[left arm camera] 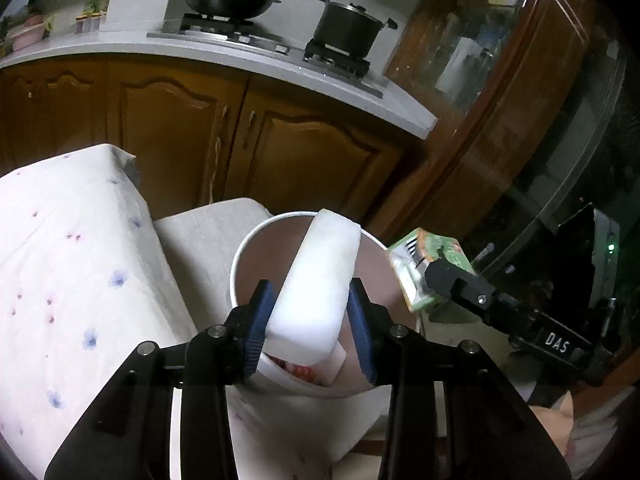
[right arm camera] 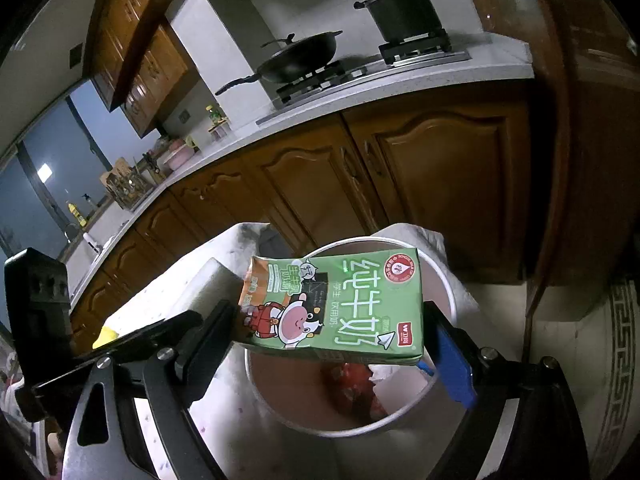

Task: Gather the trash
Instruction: 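Open both tools to drop the sponge block and carton into the bin, then move both tools back over the table toward the remaining trash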

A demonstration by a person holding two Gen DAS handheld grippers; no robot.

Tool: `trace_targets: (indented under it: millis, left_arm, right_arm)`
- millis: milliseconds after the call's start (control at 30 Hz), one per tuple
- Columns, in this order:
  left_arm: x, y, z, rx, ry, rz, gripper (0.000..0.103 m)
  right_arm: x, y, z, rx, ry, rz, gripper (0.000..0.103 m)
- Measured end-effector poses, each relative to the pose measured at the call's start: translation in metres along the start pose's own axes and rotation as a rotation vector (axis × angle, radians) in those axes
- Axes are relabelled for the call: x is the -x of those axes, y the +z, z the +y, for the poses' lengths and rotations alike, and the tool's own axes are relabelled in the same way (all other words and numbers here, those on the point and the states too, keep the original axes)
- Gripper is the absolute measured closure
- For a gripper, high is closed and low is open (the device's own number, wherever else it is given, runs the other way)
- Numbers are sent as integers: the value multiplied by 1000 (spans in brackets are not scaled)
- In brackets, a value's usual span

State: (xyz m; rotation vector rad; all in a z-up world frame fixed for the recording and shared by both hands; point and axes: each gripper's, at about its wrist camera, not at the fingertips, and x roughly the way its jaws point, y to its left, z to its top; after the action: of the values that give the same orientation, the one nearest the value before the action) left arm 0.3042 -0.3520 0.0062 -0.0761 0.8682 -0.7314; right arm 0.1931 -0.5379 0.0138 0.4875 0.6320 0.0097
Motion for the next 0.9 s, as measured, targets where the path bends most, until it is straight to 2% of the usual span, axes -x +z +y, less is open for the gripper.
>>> trace_targets:
  millis: [200,500,900]
  left_arm:
    - [-8,0,-2,-5,9,24,47]
    - [-2,-5,5,15,17,23,46]
    - [42,-25,30,75,62,-16,46]
  right_arm:
    - [-8,2,-6,-39,8,17,10]
    - [-6,2,-10,-61,3,7,10]
    - [7,-9,5,-61,26,-11,10]
